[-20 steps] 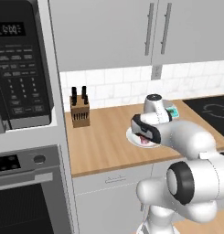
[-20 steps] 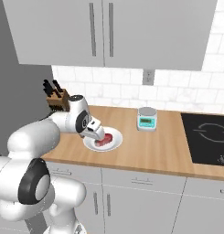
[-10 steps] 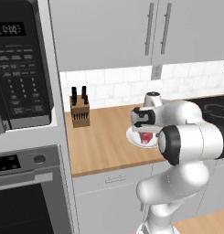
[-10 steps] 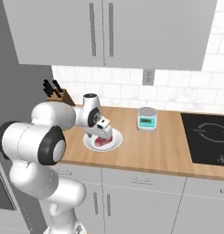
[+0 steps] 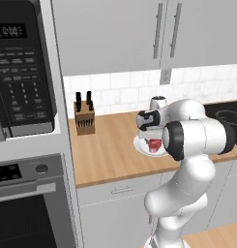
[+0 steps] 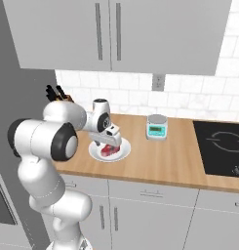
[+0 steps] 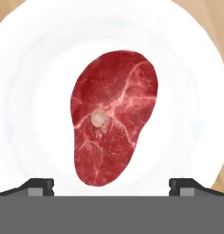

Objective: Pick up the knife from the drawer and place it on the cutting board. Then place the meat from the plate to the cutting board.

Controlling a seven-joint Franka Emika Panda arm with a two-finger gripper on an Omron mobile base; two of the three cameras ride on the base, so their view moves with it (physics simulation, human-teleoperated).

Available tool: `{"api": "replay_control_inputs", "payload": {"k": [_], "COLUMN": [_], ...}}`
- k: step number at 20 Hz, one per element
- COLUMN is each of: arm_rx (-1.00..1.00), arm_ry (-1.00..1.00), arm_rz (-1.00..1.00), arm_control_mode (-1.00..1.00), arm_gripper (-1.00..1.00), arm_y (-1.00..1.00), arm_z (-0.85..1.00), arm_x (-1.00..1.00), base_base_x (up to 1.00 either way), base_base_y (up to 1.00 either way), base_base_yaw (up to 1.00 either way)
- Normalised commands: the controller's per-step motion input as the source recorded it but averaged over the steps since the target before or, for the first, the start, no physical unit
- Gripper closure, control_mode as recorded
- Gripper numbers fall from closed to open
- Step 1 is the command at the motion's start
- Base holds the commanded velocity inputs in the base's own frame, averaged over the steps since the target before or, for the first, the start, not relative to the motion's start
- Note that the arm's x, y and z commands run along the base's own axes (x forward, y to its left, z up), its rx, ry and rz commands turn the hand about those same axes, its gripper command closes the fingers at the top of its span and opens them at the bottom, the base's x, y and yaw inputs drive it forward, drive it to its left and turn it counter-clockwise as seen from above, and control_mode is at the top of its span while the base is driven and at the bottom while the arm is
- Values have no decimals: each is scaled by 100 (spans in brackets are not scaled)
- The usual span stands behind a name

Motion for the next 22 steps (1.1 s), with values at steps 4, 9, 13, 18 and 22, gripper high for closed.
{"api": "replay_control_inputs", "payload": {"k": [4, 9, 13, 18, 22], "arm_rx": [0, 0, 0, 0, 0], "arm_ry": [0, 0, 0, 0, 0], "arm_rz": [0, -1, -2, -1, 0], "arm_control_mode": [-100, -100, -100, -100, -100], "arm_gripper": [-100, -100, -100, -100, -100], "arm_y": [0, 0, 0, 1, 1], "arm_z": [-21, -23, -30, -28, -24], "arm_x": [2, 1, 2, 12, 27], "base_base_x": [0, 0, 0, 0, 0], "base_base_y": [0, 0, 0, 0, 0], "base_base_yaw": [0, 0, 0, 0, 0]}}
